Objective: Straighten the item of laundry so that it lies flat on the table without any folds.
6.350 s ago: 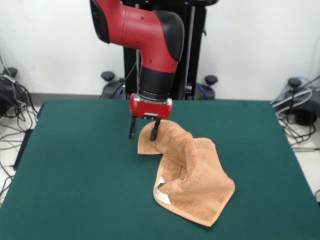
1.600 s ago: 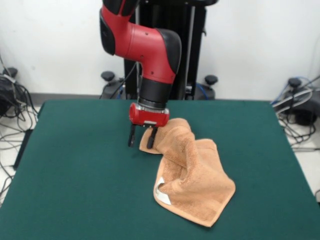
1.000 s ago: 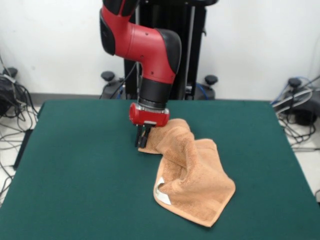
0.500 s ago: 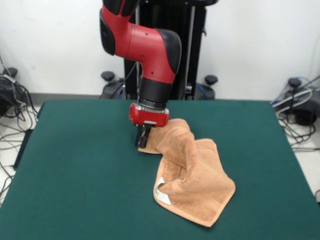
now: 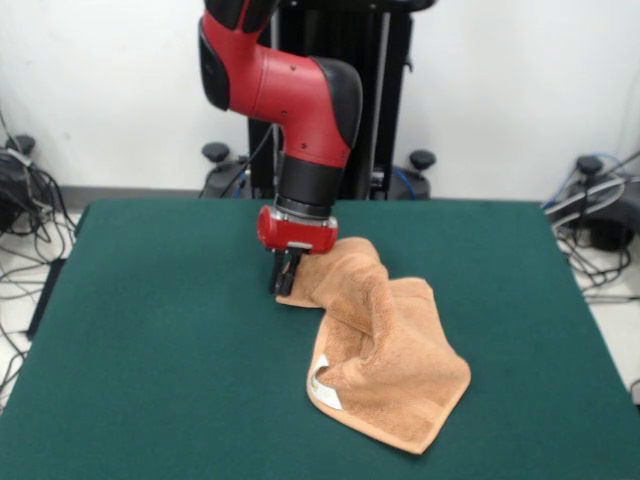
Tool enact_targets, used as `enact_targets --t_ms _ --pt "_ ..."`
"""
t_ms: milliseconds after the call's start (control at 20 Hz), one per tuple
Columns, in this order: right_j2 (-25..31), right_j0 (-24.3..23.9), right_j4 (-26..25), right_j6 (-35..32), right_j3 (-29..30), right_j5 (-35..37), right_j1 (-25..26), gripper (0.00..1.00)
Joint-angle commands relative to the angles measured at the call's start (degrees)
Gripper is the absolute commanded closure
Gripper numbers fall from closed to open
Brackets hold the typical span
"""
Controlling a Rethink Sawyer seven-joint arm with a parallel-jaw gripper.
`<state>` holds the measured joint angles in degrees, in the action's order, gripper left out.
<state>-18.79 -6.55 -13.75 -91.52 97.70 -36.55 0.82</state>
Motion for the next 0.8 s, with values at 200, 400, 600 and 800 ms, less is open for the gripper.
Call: enact_targets --t_ms 200,400,600,800 --pt "4.2 -0.4 1.9 -8.0 -5.3 4.2 0.6 1.00" --pt "4.4 -0.6 1.6 -8.1 -5.2 4.3 0.5 0.00" --pt "4.6 -0.9 1.3 -8.2 -5.2 4.6 0.3 0.00" --pt "4.9 -1.1 0.9 -8.2 -5.2 5.1 0.1 0.00"
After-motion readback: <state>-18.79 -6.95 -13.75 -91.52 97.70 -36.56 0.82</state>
